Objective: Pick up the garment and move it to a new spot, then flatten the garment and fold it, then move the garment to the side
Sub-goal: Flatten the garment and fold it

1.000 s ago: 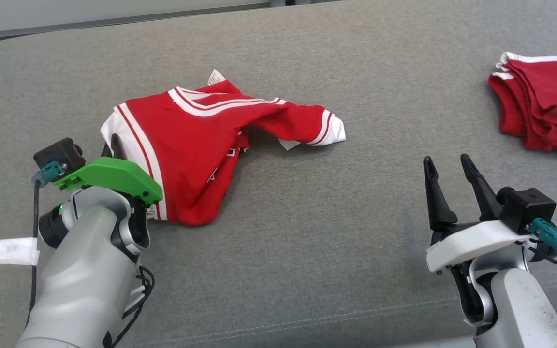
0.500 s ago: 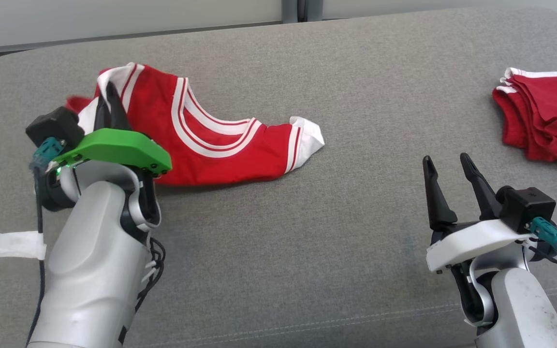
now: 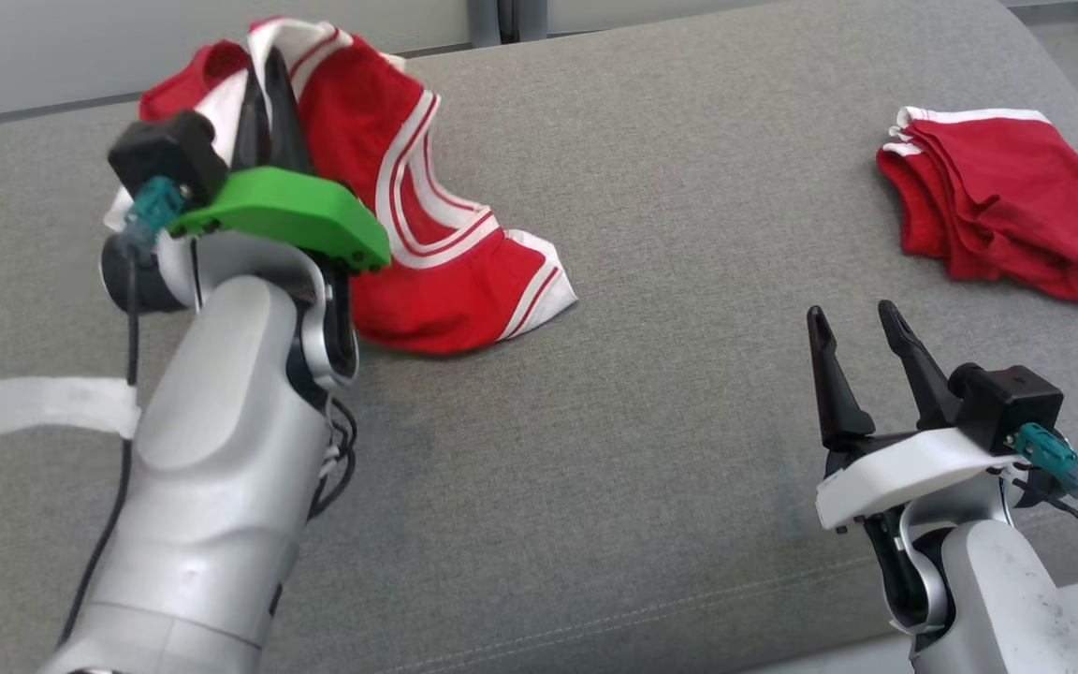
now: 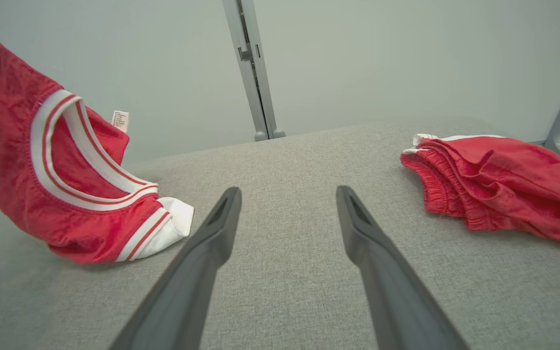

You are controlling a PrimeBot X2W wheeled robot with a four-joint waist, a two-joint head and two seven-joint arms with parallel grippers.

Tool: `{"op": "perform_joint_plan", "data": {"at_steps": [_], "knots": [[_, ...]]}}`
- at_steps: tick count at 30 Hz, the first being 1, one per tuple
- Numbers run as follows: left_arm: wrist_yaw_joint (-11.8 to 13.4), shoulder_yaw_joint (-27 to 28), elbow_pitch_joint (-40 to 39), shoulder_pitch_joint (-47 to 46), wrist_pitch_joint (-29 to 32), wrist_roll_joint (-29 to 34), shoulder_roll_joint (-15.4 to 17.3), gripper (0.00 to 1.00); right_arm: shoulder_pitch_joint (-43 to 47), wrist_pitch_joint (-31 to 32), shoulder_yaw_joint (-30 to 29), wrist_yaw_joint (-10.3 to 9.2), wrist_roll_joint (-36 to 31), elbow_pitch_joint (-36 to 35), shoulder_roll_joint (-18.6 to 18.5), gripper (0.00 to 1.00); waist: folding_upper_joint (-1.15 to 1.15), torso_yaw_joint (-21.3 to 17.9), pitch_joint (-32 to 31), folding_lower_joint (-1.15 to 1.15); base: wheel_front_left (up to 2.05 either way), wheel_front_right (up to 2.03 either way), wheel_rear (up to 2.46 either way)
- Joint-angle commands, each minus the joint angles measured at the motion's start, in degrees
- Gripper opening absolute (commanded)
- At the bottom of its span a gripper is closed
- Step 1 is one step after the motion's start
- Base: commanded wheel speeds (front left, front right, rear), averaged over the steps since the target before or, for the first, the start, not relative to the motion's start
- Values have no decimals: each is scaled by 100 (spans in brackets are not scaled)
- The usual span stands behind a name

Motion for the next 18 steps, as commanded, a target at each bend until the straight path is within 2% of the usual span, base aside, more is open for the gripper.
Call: {"op": "perform_joint_plan", "data": {"at_steps": [1,7,18], "knots": [[-16,-76,5,257,-9,70,-22,0,-11,-49,-16,-6,16,18,-12,100,0,-83,64,0,0,0,0],[-115,-598,86,1221,-9,-87,-61,0,-43,-131,49,-7,98,99,-13,100,0,-254,179,0,0,0,0],[30,-1781,-104,1872,-9,-192,-64,0,-26,-139,165,-7,166,280,-13,100,0,-245,116,0,0,0,0]]}}
